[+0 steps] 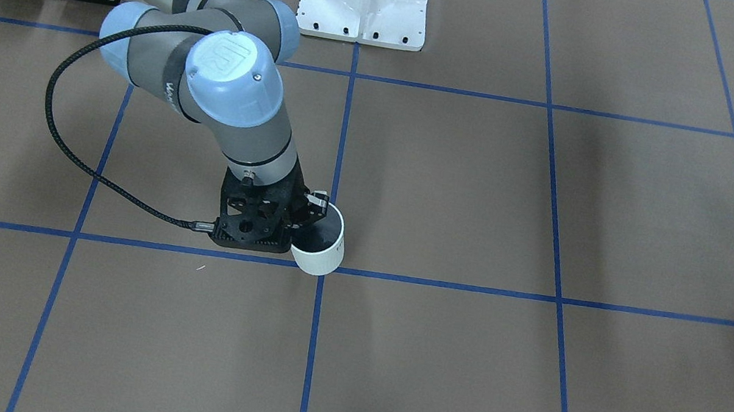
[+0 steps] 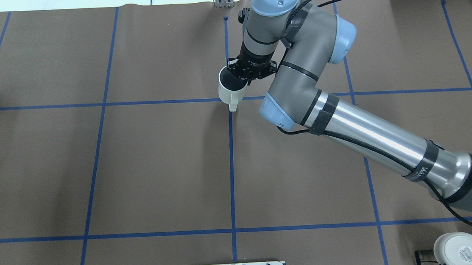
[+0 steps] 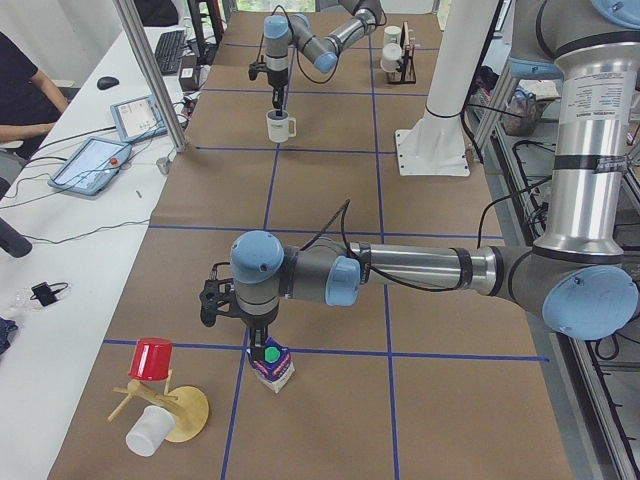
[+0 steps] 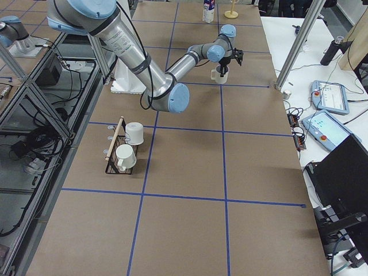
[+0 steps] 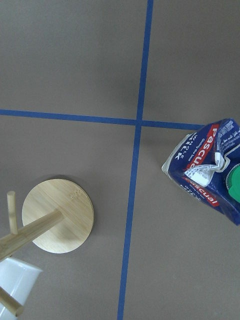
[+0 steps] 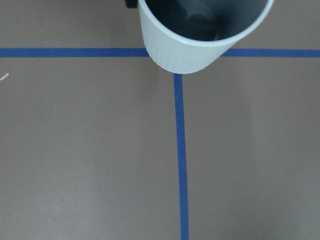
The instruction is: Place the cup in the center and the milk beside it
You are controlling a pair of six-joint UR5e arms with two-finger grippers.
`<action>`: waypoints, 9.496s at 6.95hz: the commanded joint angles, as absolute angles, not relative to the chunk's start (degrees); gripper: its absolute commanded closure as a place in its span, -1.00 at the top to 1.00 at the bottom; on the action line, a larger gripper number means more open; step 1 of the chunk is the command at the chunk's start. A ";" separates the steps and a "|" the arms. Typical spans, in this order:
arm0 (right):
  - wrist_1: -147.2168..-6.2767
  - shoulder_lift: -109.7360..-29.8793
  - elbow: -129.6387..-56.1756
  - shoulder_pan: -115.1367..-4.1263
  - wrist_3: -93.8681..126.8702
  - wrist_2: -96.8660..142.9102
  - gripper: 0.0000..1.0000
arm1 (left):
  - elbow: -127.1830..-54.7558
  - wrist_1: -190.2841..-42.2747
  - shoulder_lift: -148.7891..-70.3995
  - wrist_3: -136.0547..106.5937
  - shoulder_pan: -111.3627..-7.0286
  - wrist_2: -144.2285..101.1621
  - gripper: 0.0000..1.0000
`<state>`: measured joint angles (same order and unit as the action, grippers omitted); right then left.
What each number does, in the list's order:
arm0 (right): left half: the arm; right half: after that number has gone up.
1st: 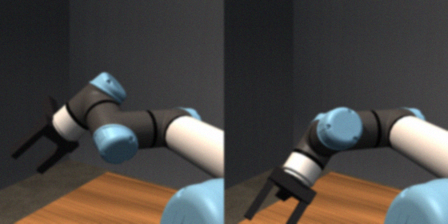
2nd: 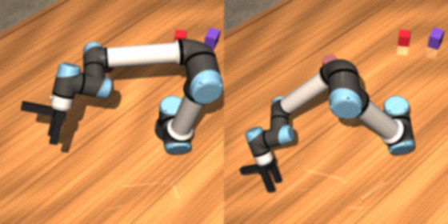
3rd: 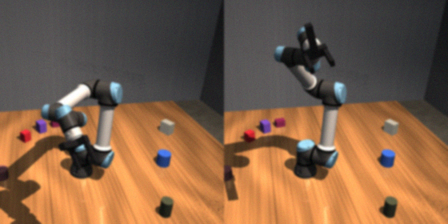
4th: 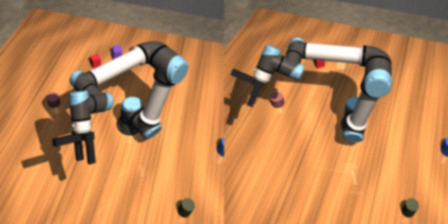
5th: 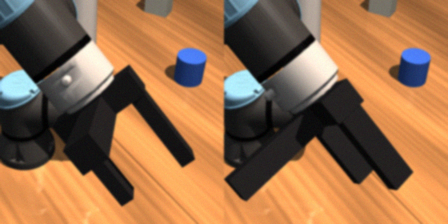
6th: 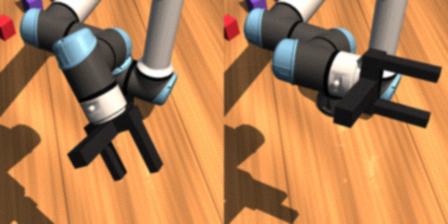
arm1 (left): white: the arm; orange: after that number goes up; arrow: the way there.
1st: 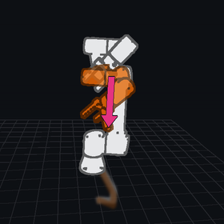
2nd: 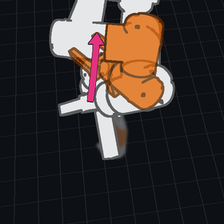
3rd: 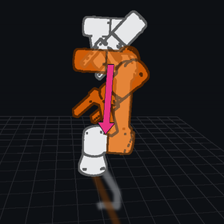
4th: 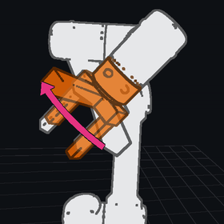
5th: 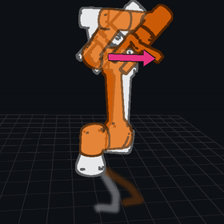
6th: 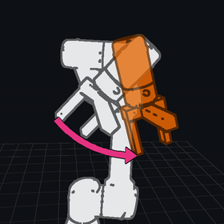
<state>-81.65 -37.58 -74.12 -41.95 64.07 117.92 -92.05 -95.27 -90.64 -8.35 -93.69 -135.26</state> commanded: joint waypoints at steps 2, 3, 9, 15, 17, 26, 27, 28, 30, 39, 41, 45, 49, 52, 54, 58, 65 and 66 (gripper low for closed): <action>-80.86 -36.73 -71.02 -40.78 64.08 116.28 -1.00 | -91.93 -95.19 -90.97 -8.35 -93.69 -135.26 0.97; -81.03 -37.00 -71.02 -40.78 63.99 116.45 -0.29 | -91.85 -95.19 -90.97 -8.35 -93.69 -135.26 0.97; -85.41 -39.81 -80.22 -45.69 63.63 120.40 1.00 | -94.92 -94.22 -90.62 7.21 -94.04 -135.00 0.97; -85.96 -46.32 -86.57 -47.46 63.72 120.50 1.00 | -89.74 -94.92 -89.03 26.81 -93.78 -135.18 0.97; -85.96 -46.49 -86.66 -47.46 63.72 120.50 1.00 | -86.68 -95.10 -91.30 26.89 -93.60 -135.09 0.97; -85.78 -52.19 -95.17 -49.74 58.92 123.04 1.00 | -81.57 -99.05 -92.11 26.46 -88.60 -135.00 0.97; -85.43 -52.47 -95.19 -51.49 58.71 124.09 1.00 | -81.48 -99.05 -91.94 26.37 -88.42 -135.00 0.97; -85.17 -55.08 -95.01 -55.07 55.40 128.80 1.00 | -81.47 -99.05 -91.67 26.37 -87.98 -135.00 0.96; -85.69 -59.74 -94.92 -62.29 44.58 134.37 1.00 | -81.48 -98.44 -92.45 24.54 -87.98 -135.09 -0.87; -85.60 -87.71 -95.36 -85.25 5.98 130.14 1.00 | -105.98 -66.00 -113.63 -14.69 -76.15 -138.08 -1.00; -85.69 -88.59 -95.36 -85.25 5.45 129.46 1.00 | -106.53 -66.35 -121.50 -33.73 -66.06 -137.38 -1.00; -92.45 -88.06 -95.71 -85.25 5.36 132.87 1.00 | -94.34 -80.85 -134.61 -61.24 -50.03 -126.23 -1.00; -92.46 -88.68 -95.71 -85.25 5.36 134.03 1.00 | -84.04 -83.66 -143.61 -65.13 -47.11 -122.78 -1.00; -92.46 -88.59 -95.80 -85.25 5.36 134.03 1.00 | -79.64 -87.36 -144.58 -65.13 -45.98 -120.33 -1.00; -92.46 -88.51 -95.80 -85.25 5.45 134.03 1.00 | -79.63 -87.36 -144.49 -64.95 -45.53 -120.32 -1.00; -92.46 -88.42 -95.71 -85.25 5.45 134.03 1.00 | -80.06 -88.86 -144.23 -65.04 -43.77 -118.04 0.94; -91.93 -88.42 -95.72 -85.25 5.45 134.99 1.00 | -101.65 -81.06 -126.70 -44.81 -56.29 -125.02 0.96; -92.37 -88.68 -95.28 -85.25 5.45 135.00 1.00 | -104.91 -80.60 -119.69 -39.34 -61.38 -128.55 0.96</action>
<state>-92.01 -88.56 -95.75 -85.25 5.43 134.88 -100.73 -82.12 -127.08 -46.67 -55.76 -124.41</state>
